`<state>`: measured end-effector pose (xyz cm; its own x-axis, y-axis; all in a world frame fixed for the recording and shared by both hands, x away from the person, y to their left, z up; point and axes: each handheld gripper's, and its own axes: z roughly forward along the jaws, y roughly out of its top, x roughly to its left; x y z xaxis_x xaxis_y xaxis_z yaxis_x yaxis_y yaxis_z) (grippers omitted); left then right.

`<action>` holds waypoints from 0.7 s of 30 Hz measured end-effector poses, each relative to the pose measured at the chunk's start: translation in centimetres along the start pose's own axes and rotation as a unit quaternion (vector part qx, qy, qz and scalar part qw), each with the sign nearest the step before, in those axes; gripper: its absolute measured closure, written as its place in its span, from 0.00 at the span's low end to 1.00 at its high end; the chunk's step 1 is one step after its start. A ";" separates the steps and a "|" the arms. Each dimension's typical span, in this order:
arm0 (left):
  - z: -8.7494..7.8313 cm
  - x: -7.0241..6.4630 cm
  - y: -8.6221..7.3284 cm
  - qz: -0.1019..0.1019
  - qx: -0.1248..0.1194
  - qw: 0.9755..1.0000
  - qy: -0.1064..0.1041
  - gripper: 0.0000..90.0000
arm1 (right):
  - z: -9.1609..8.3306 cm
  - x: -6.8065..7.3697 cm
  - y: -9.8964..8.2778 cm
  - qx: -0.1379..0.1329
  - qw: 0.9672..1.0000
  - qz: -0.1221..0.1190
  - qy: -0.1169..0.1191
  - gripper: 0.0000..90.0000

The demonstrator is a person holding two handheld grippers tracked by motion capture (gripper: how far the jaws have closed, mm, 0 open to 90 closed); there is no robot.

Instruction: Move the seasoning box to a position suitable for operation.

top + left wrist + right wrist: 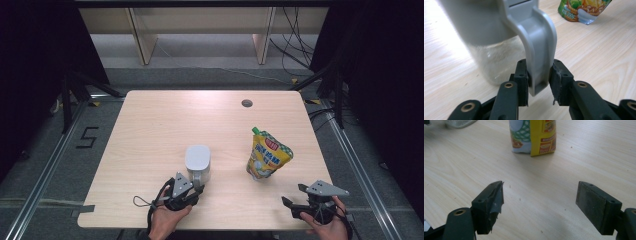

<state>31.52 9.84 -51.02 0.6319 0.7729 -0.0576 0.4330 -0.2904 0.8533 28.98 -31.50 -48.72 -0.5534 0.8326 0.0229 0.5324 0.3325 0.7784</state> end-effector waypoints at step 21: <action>-3.0 5.4 -1.4 -0.029 -0.006 0.996 0.084 0.76 | 0.2 0.1 0.0 0.001 1.000 0.004 0.015 0.26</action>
<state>32.37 16.16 -50.99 0.4896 0.8717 -0.0210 0.4578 -0.2365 0.8570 29.06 -31.37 -48.83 -0.5688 0.8211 0.0484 0.5375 0.3265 0.7775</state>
